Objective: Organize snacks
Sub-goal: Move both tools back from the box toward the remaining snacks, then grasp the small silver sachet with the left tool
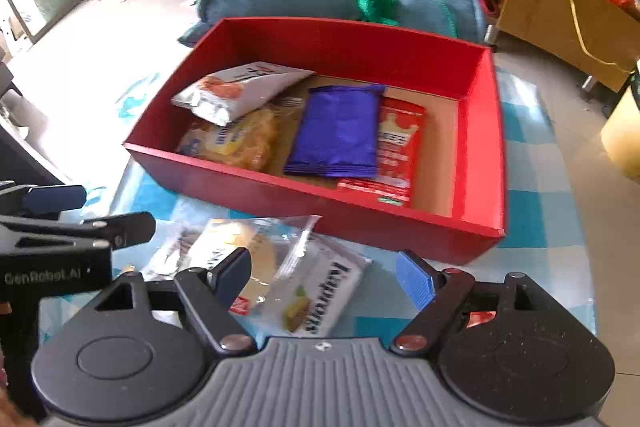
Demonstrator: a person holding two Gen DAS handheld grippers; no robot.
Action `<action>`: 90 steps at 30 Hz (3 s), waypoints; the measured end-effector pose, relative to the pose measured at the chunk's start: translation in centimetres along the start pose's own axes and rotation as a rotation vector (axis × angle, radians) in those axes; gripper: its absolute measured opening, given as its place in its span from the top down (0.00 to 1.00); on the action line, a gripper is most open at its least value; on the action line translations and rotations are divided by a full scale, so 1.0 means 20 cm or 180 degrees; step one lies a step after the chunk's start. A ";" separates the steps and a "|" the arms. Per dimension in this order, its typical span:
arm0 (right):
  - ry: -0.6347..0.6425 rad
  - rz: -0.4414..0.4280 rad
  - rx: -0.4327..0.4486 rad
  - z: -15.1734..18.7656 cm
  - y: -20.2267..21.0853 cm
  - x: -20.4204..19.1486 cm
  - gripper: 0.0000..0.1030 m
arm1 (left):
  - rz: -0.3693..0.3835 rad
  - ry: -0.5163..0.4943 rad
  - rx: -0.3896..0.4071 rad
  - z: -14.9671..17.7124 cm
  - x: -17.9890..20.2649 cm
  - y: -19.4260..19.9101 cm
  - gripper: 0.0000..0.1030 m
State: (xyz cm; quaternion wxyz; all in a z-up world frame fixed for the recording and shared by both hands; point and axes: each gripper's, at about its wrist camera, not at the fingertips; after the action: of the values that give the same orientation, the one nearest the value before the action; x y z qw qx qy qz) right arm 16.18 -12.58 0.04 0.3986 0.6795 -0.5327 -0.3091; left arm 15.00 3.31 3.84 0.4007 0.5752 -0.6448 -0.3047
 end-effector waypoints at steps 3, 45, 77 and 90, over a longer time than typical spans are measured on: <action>0.0043 -0.0024 0.0023 -0.02 0.00 -0.05 0.25 | -0.0016 0.0082 0.0000 -0.01 -0.06 0.01 0.17; 0.0031 -0.0116 0.0008 0.07 0.08 0.08 0.21 | 0.0030 -0.0179 -0.0561 0.22 -0.01 -0.16 0.47; 0.1120 -0.0666 -0.0574 0.51 0.01 -0.29 0.21 | 0.0018 -0.0359 -0.0532 0.28 0.00 -0.13 0.41; 0.2809 -0.0922 -0.0650 0.62 0.06 -0.56 0.21 | 0.0206 -0.0346 -0.0561 0.28 -0.01 -0.08 0.40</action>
State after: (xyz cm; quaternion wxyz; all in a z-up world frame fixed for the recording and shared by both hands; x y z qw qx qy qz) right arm 2.42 -4.39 -5.02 0.6045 0.7705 -0.1791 -0.0941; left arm 10.92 2.90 -0.35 0.4238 0.4992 -0.6545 -0.3779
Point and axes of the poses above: each gripper's, at about its wrist camera, not at the fingertips, and y roughly against the way its jaws point, x to its right, z to its underside, and after that the axes turned 8 degrees about z, right-handed
